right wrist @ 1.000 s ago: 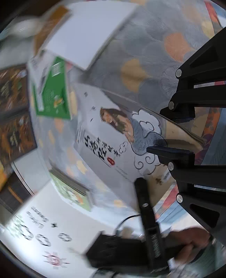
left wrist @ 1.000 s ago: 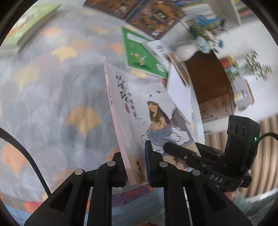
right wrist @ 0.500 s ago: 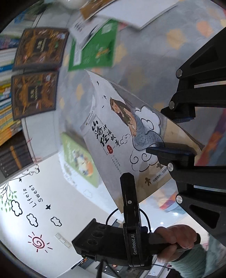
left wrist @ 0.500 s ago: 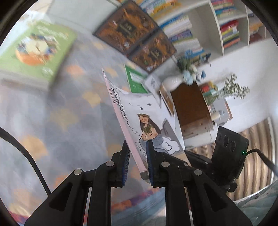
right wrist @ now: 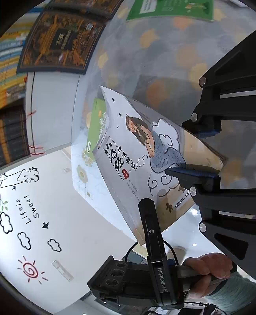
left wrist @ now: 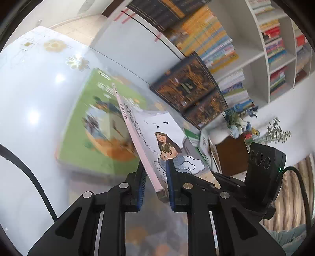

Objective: Organize books

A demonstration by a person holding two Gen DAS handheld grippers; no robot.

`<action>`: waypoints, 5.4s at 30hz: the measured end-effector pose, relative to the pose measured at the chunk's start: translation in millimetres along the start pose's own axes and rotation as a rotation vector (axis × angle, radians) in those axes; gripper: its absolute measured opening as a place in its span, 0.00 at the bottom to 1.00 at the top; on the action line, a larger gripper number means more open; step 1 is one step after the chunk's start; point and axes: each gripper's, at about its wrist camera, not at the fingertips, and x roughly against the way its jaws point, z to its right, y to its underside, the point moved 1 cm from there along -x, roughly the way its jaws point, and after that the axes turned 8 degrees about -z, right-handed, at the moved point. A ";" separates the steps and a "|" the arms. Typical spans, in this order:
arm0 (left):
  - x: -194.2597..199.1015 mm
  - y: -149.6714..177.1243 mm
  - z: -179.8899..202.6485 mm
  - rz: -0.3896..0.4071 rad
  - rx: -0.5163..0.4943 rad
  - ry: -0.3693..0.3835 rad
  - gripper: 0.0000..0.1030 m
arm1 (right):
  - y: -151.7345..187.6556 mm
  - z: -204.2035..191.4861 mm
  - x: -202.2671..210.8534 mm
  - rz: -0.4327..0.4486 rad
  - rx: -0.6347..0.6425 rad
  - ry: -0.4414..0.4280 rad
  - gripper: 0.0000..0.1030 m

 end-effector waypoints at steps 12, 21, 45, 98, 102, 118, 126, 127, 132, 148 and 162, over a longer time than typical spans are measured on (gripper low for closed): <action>-18.7 -42.5 -51.2 0.006 0.038 -0.062 0.15 | -59.0 22.4 -62.1 -0.068 -0.124 -0.049 0.25; -11.5 -23.6 -73.5 0.005 0.121 -0.101 0.15 | -53.1 25.6 -81.0 -0.116 -0.150 -0.029 0.27; -42.8 57.5 58.3 -0.066 0.052 -0.152 0.26 | 188.3 173.0 59.7 -0.056 -0.660 -0.102 0.31; -458.6 -1.2 351.6 -0.427 -0.426 -0.141 0.55 | 219.4 486.2 184.6 0.163 -0.865 0.210 0.38; -407.0 31.3 328.2 -0.392 -0.355 -0.140 0.55 | 228.4 447.7 175.0 0.082 -0.789 0.178 0.38; -207.0 187.5 171.6 -0.201 0.128 -0.249 0.55 | 251.8 248.4 96.8 -0.218 -0.337 0.022 0.40; -187.1 207.7 150.4 -0.124 0.202 -0.306 0.55 | 265.1 237.8 96.4 -0.199 -0.308 0.069 0.37; -190.7 209.0 152.3 -0.134 0.178 -0.325 0.55 | 263.7 236.1 94.9 -0.196 -0.300 0.073 0.36; -198.7 209.4 161.3 -0.165 0.103 -0.381 0.55 | 268.2 225.9 92.4 -0.185 -0.254 0.073 0.34; -192.1 205.7 174.6 -0.106 0.176 -0.034 0.41 | 280.6 234.8 96.3 -0.143 -0.322 0.013 0.34; -209.1 191.4 164.5 -0.106 0.406 0.246 0.11 | 306.7 294.5 119.1 -0.149 -0.693 -0.326 0.54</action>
